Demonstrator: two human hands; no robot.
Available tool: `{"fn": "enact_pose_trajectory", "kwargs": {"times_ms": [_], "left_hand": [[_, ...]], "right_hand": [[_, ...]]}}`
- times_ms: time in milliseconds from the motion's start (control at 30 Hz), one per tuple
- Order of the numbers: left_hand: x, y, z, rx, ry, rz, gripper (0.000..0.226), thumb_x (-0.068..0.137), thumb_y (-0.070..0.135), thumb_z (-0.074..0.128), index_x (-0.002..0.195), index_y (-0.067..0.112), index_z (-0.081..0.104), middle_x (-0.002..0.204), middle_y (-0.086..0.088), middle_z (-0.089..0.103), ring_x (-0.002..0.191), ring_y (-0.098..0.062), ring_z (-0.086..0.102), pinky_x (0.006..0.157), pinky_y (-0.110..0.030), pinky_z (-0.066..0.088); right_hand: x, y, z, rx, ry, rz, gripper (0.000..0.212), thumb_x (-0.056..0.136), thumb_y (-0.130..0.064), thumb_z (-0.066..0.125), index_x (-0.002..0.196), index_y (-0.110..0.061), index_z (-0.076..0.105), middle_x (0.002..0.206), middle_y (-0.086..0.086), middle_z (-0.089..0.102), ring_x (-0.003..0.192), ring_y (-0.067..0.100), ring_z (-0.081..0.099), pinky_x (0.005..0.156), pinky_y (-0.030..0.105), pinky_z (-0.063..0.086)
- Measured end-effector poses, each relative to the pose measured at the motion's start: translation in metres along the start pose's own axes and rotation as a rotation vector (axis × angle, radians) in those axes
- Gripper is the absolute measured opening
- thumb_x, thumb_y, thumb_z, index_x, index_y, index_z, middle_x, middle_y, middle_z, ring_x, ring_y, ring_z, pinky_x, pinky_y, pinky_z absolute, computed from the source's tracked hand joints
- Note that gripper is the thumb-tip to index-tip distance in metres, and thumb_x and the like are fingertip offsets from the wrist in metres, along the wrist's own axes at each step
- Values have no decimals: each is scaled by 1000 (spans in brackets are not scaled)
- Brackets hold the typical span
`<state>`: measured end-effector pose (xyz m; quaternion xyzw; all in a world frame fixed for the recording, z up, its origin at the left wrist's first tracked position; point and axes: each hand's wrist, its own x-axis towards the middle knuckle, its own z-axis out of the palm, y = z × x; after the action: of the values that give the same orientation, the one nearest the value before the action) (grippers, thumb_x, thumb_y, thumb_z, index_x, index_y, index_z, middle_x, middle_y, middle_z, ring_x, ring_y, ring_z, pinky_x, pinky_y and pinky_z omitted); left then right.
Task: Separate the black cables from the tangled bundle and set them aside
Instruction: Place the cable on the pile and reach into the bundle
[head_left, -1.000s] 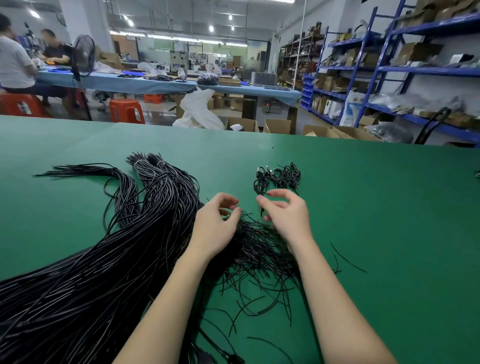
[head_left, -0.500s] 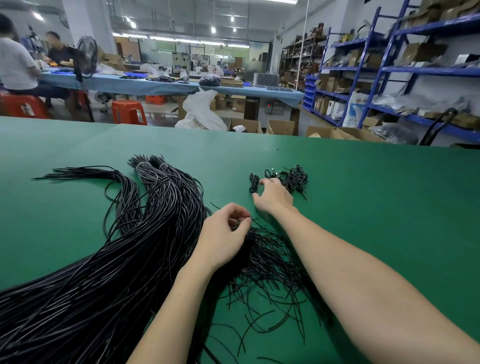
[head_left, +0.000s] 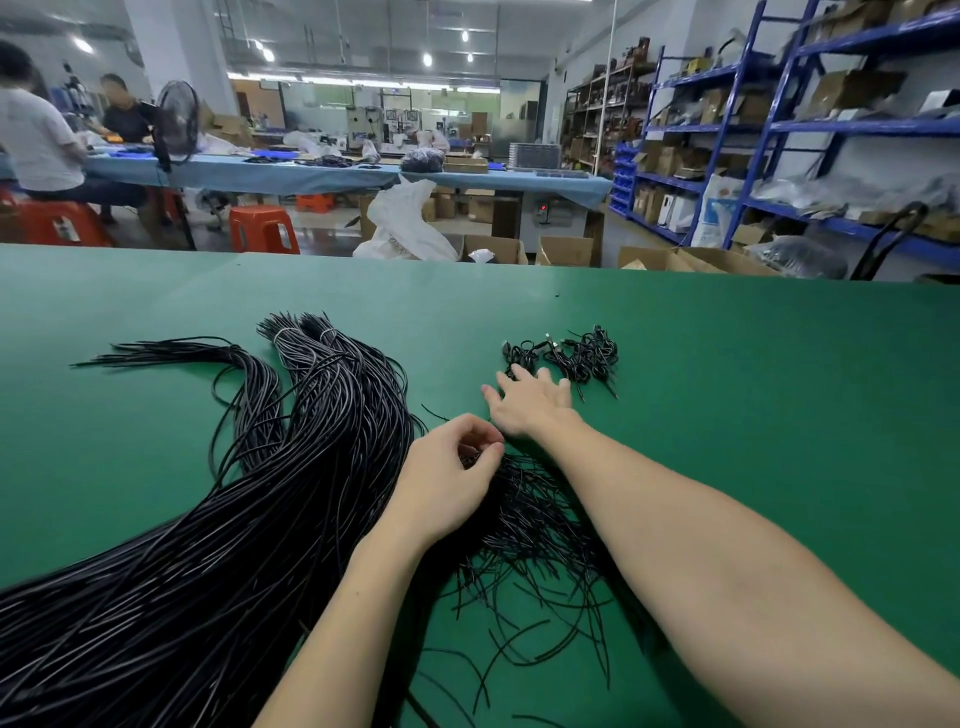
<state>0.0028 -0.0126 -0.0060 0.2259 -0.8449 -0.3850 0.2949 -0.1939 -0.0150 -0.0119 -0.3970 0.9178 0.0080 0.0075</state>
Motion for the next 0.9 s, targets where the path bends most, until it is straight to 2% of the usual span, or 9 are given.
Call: {"fn": "enact_pose_trajectory", "kwargs": {"times_ms": [100, 200, 333, 433, 533, 633, 733, 833, 900], "left_hand": [[-1, 0, 1, 3, -1, 2, 7, 93, 22, 66, 95, 25, 72, 88, 15, 70, 87, 9, 58, 72, -2, 39], [-1, 1, 1, 9, -9, -1, 7, 93, 22, 66, 94, 26, 71, 87, 16, 70, 87, 8, 59, 73, -2, 39], [-2, 2, 0, 19, -12, -2, 6, 94, 22, 66, 94, 25, 71, 87, 17, 69, 87, 9, 59, 73, -1, 39], [-2, 4, 0, 20, -15, -4, 6, 94, 23, 66, 94, 25, 71, 88, 17, 70, 87, 8, 59, 72, 0, 39], [-2, 5, 0, 20, -20, -12, 6, 94, 23, 66, 95, 24, 72, 87, 16, 70, 86, 9, 59, 72, 0, 39], [-2, 6, 0, 19, -14, -21, 6, 93, 22, 66, 94, 23, 72, 87, 16, 70, 85, 9, 60, 73, 0, 39], [-2, 5, 0, 42, -21, -20, 6, 93, 23, 66, 94, 24, 71, 88, 15, 70, 84, 7, 61, 75, -1, 39], [-2, 5, 1, 58, -18, -7, 6, 93, 21, 66, 94, 22, 72, 89, 13, 71, 86, 1, 64, 83, -14, 48], [-1, 5, -1, 75, -9, 8, 6, 92, 20, 66, 94, 21, 71, 90, 11, 71, 87, -6, 65, 88, -24, 50]], "right_hand": [[-2, 0, 1, 38, 20, 80, 72, 105, -60, 17, 158, -14, 32, 165, 4, 31, 148, 31, 27, 114, 52, 25], [-4, -1, -1, 71, 17, 117, 75, 104, -61, 20, 160, -10, 26, 166, 6, 26, 150, 31, 25, 115, 51, 25], [-7, 0, -3, 134, 26, 85, 73, 105, -59, 26, 163, -17, 18, 170, 7, 17, 151, 34, 22, 116, 50, 26], [-13, 6, -6, 178, 45, 72, 70, 105, -58, 30, 163, -20, 19, 170, 6, 19, 151, 34, 22, 117, 50, 27], [-25, 11, -20, 254, 99, 51, 66, 104, -55, 36, 159, -19, 27, 165, 7, 31, 148, 34, 29, 114, 48, 33], [-50, 17, -39, 476, 179, 19, 58, 103, -50, 47, 152, -19, 43, 150, 6, 52, 139, 31, 43, 107, 44, 42], [-94, 21, -47, 758, 265, 2, 33, 97, -41, 60, 122, -22, 70, 117, -4, 72, 117, 19, 63, 101, 35, 50], [-144, 20, -30, 848, 293, -13, 15, 90, -35, 66, 99, -29, 76, 97, -16, 74, 95, 4, 67, 94, 28, 54], [-170, 15, -13, 836, 278, -22, 16, 89, -35, 66, 102, -31, 75, 102, -15, 74, 101, 7, 66, 95, 30, 53]]}}
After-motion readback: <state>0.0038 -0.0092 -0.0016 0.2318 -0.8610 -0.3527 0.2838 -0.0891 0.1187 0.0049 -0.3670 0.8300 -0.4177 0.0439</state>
